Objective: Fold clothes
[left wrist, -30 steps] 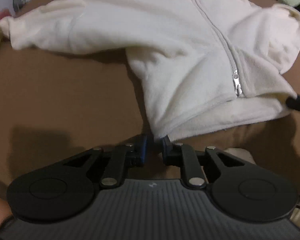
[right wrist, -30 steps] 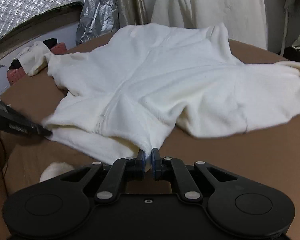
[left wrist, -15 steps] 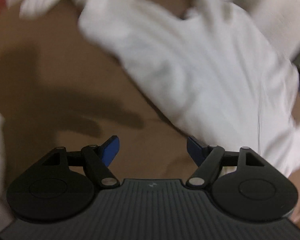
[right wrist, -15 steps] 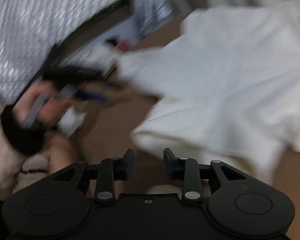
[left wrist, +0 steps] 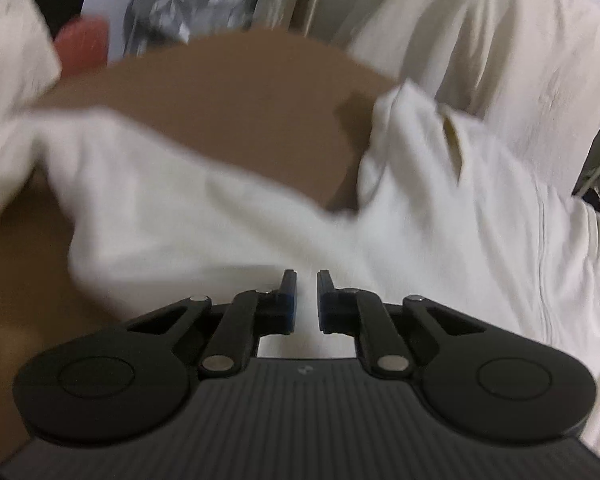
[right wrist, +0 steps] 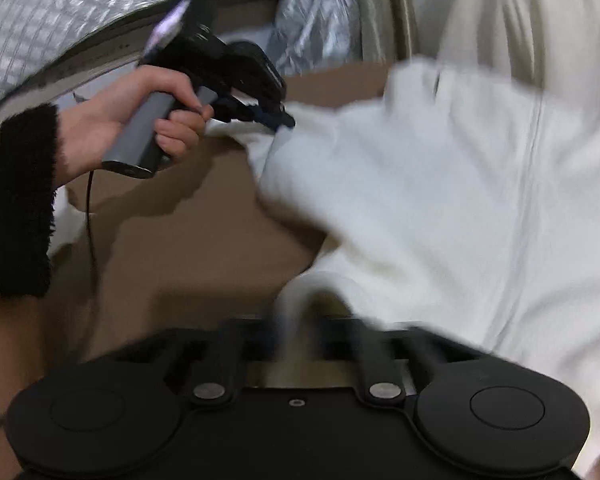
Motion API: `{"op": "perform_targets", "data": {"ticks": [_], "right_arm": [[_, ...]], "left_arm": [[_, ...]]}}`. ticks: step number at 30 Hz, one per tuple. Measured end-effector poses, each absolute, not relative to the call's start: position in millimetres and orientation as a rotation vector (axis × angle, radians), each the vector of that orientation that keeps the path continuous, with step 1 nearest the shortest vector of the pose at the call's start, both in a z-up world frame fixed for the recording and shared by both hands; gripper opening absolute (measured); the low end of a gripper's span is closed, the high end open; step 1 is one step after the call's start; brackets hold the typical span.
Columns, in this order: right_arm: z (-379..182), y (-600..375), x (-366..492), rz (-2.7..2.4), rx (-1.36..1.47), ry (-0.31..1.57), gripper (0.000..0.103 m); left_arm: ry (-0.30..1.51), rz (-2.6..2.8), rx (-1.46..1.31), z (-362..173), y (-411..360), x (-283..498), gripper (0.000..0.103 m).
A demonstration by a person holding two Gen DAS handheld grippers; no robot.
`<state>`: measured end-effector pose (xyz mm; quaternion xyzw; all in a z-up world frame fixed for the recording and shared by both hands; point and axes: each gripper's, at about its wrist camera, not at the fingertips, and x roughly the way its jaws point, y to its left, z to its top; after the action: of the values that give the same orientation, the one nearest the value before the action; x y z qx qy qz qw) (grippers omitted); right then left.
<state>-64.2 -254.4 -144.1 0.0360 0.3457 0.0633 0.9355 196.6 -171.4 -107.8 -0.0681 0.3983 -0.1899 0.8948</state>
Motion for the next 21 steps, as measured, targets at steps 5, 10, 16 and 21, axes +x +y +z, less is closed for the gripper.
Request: {"op": "perform_targets", "data": {"ticks": [5, 10, 16, 21], "right_arm": [[-111.4, -323.1, -69.1, -0.032, 0.173, 0.610, 0.005], [-120.3, -366.7, -68.4, -0.161, 0.190, 0.662, 0.005], [-132.8, -388.4, -56.9, -0.212, 0.196, 0.708, 0.005], [-135.0, -394.8, -44.0, -0.262, 0.227, 0.733, 0.005]], "left_arm": [[0.753, -0.382, -0.078, -92.9, -184.1, 218.0, 0.010], [0.890, -0.466, -0.199, -93.1, -151.5, 184.7, 0.037], [1.048, -0.523, -0.171, -110.6, -145.1, 152.3, 0.055], [1.134, -0.528, -0.311, -139.5, -141.8, 163.2, 0.059]]}}
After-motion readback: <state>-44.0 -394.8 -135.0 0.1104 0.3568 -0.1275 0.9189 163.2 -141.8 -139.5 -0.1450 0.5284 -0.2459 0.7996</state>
